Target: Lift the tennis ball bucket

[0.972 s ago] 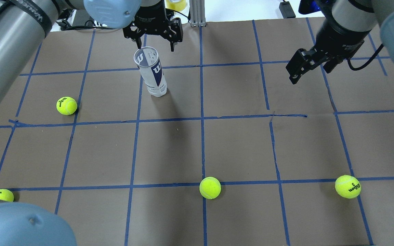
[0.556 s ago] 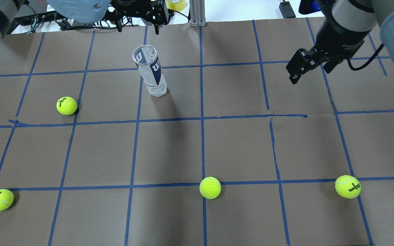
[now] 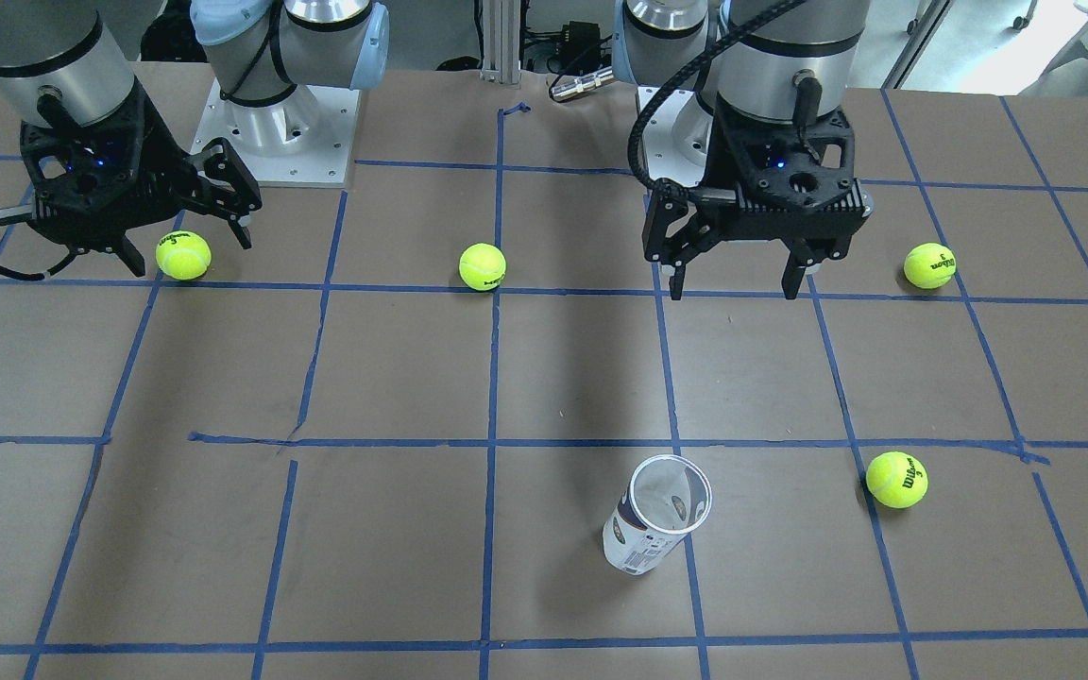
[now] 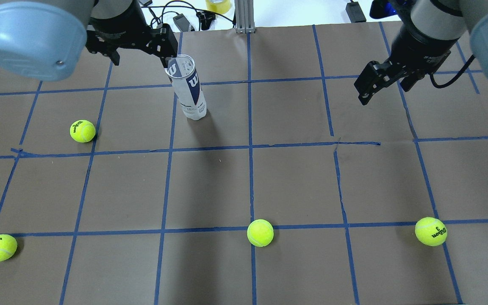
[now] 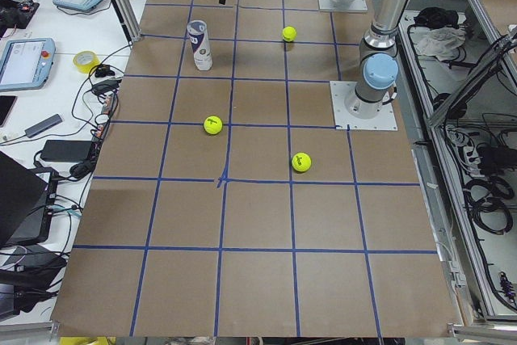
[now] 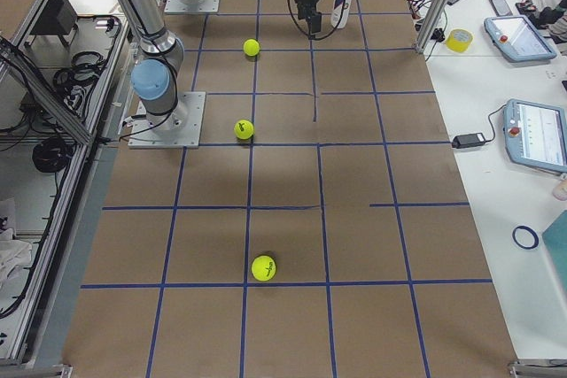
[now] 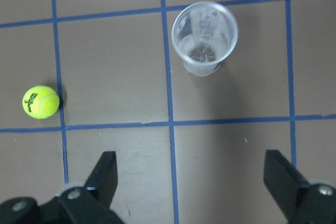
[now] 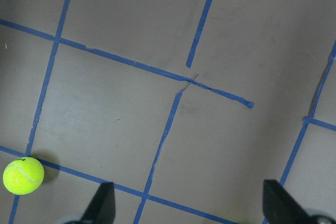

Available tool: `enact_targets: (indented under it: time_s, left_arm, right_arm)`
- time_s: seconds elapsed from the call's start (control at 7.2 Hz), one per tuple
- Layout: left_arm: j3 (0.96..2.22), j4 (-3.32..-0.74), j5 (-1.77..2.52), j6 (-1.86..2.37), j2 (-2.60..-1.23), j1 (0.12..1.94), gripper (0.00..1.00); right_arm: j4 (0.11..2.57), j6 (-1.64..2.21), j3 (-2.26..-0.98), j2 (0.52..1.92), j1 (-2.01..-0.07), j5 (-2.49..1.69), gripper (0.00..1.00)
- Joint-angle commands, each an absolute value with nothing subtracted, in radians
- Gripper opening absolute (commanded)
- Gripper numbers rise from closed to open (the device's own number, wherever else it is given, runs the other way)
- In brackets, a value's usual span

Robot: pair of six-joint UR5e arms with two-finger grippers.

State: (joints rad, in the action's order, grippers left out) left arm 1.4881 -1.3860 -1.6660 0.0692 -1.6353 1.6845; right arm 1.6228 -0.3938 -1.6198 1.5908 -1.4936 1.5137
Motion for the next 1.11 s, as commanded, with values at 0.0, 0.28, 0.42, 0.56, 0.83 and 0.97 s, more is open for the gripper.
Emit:
enact_targets:
  time_s: [0.0, 0.28, 0.42, 0.56, 0.83, 0.97]
  left_arm:
    - [1.552, -1.393, -1.617, 0.029, -1.557, 1.626, 1.0]
    - [1.566, -1.384, -1.609, 0.029, -1.551, 1.617, 1.0]
    - [1.566, -1.384, -1.609, 0.029, -1.549, 1.618, 1.0]
    - [1.566, -1.384, -1.609, 0.031, -1.548, 1.617, 1.0]
    - [1.566, -1.385, -1.6, 0.032, -1.549, 1.617, 1.0]
    - [1.565, -1.388, -1.598, 0.034, -1.549, 1.618, 1.0]
  right_arm:
    - [1.623, -0.393, -1.618, 1.591, -1.494, 1.516, 1.0]
    - [1.623, -0.399, -1.618, 1.589, -1.494, 1.517, 1.0]
    - [1.623, -0.4, -1.617, 1.589, -1.493, 1.52, 1.0]
    - [1.624, -0.405, -1.606, 1.589, -1.493, 1.523, 1.0]
    - [1.626, -0.406, -1.603, 1.588, -1.491, 1.528, 1.0]
    - [1.626, -0.405, -1.605, 1.589, -1.491, 1.528, 1.0]
